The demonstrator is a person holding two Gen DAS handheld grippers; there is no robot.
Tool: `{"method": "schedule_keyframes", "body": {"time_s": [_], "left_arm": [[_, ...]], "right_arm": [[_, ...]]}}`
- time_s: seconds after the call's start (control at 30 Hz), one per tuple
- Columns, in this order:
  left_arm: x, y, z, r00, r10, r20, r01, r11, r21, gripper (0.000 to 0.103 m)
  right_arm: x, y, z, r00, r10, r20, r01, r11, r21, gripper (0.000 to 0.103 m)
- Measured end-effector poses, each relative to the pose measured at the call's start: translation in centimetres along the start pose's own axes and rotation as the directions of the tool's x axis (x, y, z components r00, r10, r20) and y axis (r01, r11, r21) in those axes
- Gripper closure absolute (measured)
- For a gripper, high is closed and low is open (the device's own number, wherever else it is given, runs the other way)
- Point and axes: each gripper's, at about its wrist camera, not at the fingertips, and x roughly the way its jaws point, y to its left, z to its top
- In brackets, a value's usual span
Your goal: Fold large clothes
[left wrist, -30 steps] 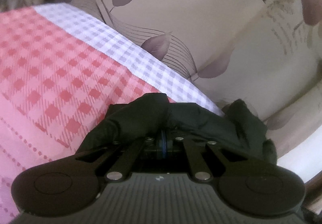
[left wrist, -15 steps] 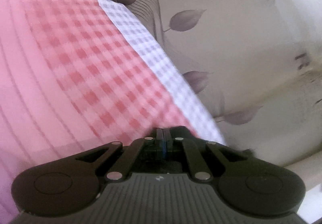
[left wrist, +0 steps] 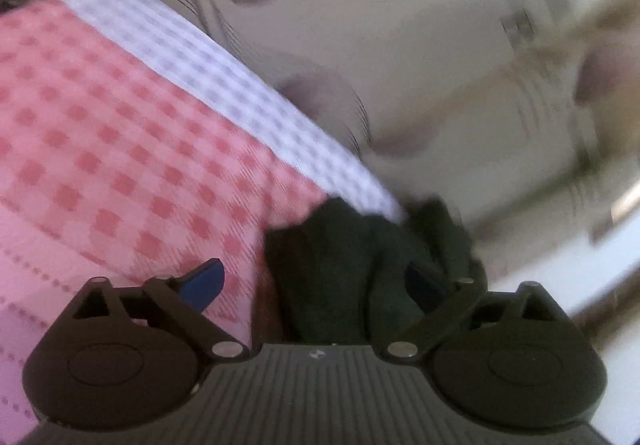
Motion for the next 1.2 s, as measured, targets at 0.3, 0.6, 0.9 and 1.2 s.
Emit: {"method": "schedule_keyframes", "body": {"time_s": [0.3, 0.6, 0.9, 1.2], "left_arm": [[2.9, 1.0, -0.1, 0.978, -0.162, -0.131, 0.176, 0.979, 0.099, 0.039], [4.5, 1.6, 1.1, 0.943, -0.26, -0.209, 0.289, 0.949, 0.128, 0.046], [6.2, 0.3, 0.7, 0.926, -0.299, -0.232, 0.337, 0.93, 0.146, 0.053], [5.7, -1.7, -0.5, 0.964, -0.185, -0.191, 0.236, 0.925, 0.297, 0.048]], "right_arm": [[-0.1, 0.3, 0.0, 1.0, -0.015, 0.005, 0.015, 1.0, -0.013, 0.101], [-0.1, 0.8, 0.0, 0.999, -0.041, 0.017, 0.042, 0.998, -0.045, 0.101], [-0.3, 1.1, -0.2, 0.997, -0.069, 0.032, 0.071, 0.994, -0.077, 0.099], [-0.3, 1.5, -0.3, 0.995, -0.088, 0.039, 0.092, 0.991, -0.094, 0.098]]}}
